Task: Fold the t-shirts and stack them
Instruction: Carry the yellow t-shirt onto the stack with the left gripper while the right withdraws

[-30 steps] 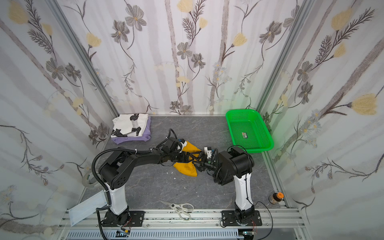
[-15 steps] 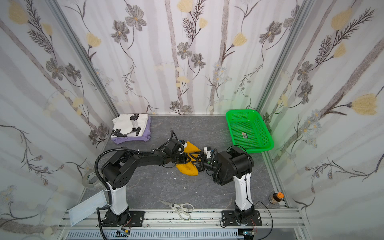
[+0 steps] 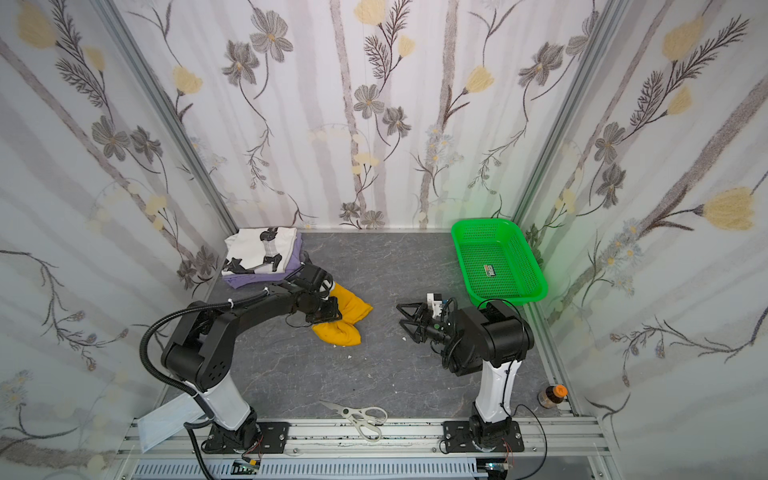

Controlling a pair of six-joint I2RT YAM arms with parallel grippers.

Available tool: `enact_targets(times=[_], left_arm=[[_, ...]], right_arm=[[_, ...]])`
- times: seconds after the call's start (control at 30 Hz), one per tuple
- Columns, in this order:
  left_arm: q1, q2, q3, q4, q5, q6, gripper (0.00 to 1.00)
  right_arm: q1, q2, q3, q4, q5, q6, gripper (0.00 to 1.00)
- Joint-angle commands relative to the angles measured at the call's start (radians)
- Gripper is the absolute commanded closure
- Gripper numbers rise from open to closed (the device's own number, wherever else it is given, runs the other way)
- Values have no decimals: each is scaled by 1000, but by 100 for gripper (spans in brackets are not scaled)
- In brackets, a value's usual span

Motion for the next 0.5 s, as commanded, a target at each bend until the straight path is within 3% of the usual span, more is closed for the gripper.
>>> enact_targets(times=[0.0,0.13,0.2,0.23,0.3,0.47], left_arm=[[63,-69,90,-170,-26,116,100],[205,-97,247,-276,-33,225,100],[281,-82,323,-299,-10,258,100],[319,-68,348,-306,2,276,100],[372,-25,447,-325,32,328,100],[467,88,583,-276,38,401,100]], right_arm=[[-2,-52,2,46,-52,-88,1],[12,-170,45,-274,-44,-269,1],[38,-267,117,-648,23,-484,1],[62,-322,182,-905,104,-621,1],[114,-383,301,-1247,273,-789,0],[137,-444,384,-1410,344,-860,0]])
